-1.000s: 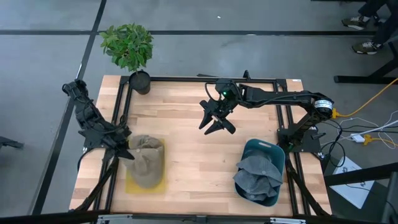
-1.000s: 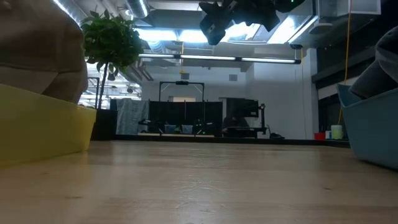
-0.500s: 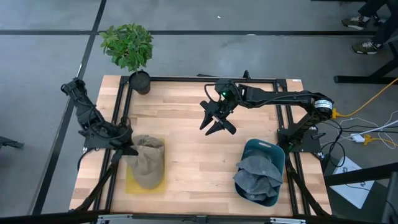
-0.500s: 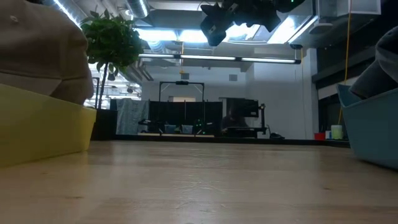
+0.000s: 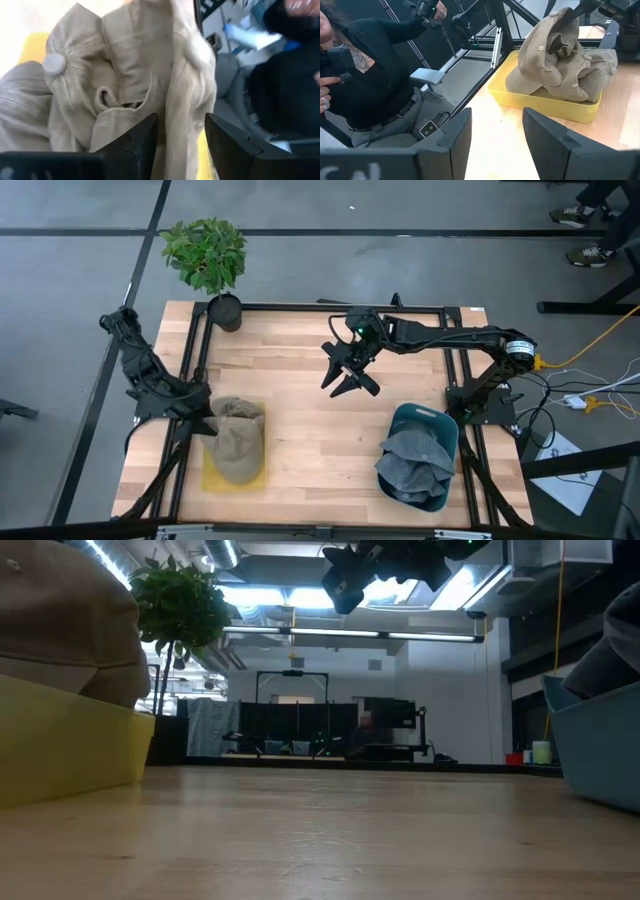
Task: Pick & Place hat
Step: Put the brown cap into the yellow bin, then return to Home Position
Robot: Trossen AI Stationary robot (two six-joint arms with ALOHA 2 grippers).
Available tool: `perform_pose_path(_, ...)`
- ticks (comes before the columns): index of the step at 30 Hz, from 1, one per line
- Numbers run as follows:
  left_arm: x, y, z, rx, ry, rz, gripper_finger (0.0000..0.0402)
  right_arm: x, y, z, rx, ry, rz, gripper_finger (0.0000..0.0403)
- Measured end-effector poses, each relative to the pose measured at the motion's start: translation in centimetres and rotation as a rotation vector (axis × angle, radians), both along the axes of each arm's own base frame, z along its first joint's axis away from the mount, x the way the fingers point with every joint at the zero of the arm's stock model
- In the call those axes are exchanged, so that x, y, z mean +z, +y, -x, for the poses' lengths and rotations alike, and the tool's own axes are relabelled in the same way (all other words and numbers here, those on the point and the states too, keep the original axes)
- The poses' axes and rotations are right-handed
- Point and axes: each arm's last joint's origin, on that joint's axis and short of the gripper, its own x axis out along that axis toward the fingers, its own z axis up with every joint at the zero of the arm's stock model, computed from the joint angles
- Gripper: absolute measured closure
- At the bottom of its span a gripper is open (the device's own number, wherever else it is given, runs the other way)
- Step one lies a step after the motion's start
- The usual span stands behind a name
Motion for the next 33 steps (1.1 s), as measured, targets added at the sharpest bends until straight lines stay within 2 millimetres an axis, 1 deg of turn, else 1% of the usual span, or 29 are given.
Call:
perform_pose_path(5, 0.7, 0.3, -0.1, 0.127, -0.054, 0.109, 0.0241, 0.0, 0.0, 0.0, 0.0, -0.001, 0.0, 0.0228)
perform_pose_path(7, 0.8, 0.3, 0.0, 0.088, -0.053, 0.12, 0.0243, 0.1, 0.0, 0.0, -0.001, -0.007, 0.002, 0.0228)
perform_pose_path(10, 0.8, 0.1, 0.4, -0.046, 0.014, 0.185, 0.0244, 0.1, 0.0, 0.0, -0.001, -0.009, 0.002, 0.0228)
perform_pose_path(13, 0.6, 0.2, 0.6, -0.03, 0.062, 0.225, 0.0244, 0.1, 0.0, 0.0, -0.001, -0.005, -0.001, 0.0228)
perform_pose_path(14, 0.6, 0.2, 0.7, -0.055, 0.038, 0.192, 0.0245, 0.1, 0.0, 0.0, -0.001, -0.006, 0.0, 0.0228)
perform_pose_path(18, 1.2, 0.5, 1.2, -0.301, -0.151, 0.005, 0.0247, 0.0, 0.0, -0.1, -0.016, -0.006, 0.009, 0.0228)
perform_pose_path(21, 2.7, 1.4, 2.0, -0.424, -0.348, -0.089, 0.0245, 0.0, -0.1, -0.1, -0.025, 0.0, 0.011, 0.0228)
perform_pose_path(23, 3.3, 2.1, 2.6, -0.474, -0.477, -0.195, 0.0245, 0.0, -0.1, -0.1, -0.025, 0.002, 0.01, 0.0228)
perform_pose_path(24, 3.4, 2.6, 2.9, -0.467, -0.523, -0.248, 0.0245, 0.0, -0.1, 0.0, -0.024, 0.002, 0.012, 0.0228)
perform_pose_path(28, 3.1, 4.1, 3.7, -0.303, -0.536, -0.247, 0.0247, 0.0, -0.1, 0.0, -0.022, -0.004, 0.02, 0.0228)
perform_pose_path(31, 3.0, 4.4, 3.9, -0.288, -0.578, -0.208, 0.0246, 0.0, -0.1, 0.0, -0.017, -0.014, 0.031, 0.0228)
perform_pose_path(33, 2.9, 4.0, 3.4, -0.187, -0.615, -0.152, 0.0244, 0.0, -0.1, 0.0, -0.017, -0.014, 0.031, 0.0228)
